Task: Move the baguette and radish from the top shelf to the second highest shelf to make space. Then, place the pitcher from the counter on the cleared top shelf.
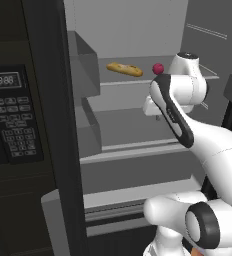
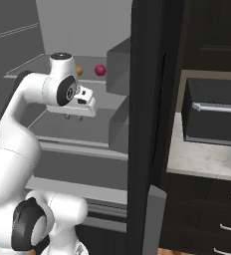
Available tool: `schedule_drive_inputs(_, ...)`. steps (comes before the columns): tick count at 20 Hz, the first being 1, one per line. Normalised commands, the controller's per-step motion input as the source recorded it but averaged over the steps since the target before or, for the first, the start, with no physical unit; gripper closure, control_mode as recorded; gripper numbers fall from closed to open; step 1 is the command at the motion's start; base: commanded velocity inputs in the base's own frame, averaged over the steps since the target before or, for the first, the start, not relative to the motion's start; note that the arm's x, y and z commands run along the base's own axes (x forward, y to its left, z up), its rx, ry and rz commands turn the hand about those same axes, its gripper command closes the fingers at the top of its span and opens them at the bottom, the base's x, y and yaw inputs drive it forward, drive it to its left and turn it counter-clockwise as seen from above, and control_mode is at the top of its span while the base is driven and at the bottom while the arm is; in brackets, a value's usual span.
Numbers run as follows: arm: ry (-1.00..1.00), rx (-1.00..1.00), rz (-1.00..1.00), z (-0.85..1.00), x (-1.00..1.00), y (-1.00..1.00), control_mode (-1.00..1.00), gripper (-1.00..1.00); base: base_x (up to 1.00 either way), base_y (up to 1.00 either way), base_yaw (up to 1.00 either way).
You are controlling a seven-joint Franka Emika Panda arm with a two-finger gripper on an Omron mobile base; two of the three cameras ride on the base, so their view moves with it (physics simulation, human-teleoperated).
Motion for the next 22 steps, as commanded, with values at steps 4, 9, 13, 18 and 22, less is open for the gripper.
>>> schedule_drive_inputs(4, -0.20, 0.00, 0.00, 0.05, 0.00, 0.00, -1.00, -1.00, 0.00, 0.00, 0.00)
schedule_drive_inputs(9, -0.45, 0.00, 0.00, 0.23, -0.05, 0.00, -1.00, -1.00, 0.00, 0.00, 0.00)
schedule_drive_inputs(13, -0.44, 0.00, -0.05, 0.47, 0.00, -0.03, -1.00, -1.00, 0.00, 0.00, 0.00)
schedule_drive_inputs(18, -0.31, 0.00, -0.05, 0.57, 0.00, -0.16, -1.00, -1.00, 0.00, 0.00, 0.00)
schedule_drive_inputs(22, -0.18, 0.00, -0.01, 0.53, 0.09, -0.08, -1.00, -1.00, 0.00, 0.00, 0.00)
